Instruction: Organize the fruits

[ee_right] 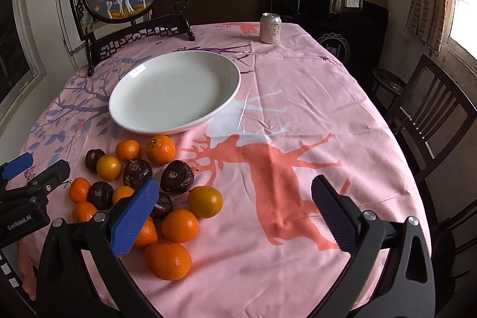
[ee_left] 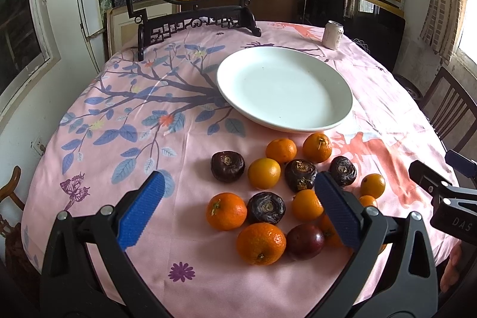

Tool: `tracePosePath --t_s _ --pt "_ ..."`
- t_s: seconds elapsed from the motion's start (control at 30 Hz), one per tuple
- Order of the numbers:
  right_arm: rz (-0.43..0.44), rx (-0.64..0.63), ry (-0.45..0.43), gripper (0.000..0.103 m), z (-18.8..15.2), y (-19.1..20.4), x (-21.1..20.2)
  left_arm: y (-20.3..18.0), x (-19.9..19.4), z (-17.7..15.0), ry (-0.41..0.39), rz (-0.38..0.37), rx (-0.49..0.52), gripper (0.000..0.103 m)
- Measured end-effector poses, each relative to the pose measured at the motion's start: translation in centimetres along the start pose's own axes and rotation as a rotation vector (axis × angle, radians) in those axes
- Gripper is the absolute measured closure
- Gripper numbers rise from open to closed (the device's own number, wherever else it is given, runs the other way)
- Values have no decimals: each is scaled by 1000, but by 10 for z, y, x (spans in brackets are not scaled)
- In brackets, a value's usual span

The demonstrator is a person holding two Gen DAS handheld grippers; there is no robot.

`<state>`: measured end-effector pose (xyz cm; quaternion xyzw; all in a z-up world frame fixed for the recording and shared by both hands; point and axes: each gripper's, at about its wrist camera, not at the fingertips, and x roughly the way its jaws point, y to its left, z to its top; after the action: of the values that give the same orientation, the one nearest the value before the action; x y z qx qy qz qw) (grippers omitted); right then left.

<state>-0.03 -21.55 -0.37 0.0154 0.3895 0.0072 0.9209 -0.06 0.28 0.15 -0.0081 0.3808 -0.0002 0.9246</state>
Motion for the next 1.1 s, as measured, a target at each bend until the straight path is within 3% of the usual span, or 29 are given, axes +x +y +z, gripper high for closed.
tracePosePath --t_s 1.1 --pt "11 0 -1 1 -2 5 0 1 2 2 2 5 0 2"
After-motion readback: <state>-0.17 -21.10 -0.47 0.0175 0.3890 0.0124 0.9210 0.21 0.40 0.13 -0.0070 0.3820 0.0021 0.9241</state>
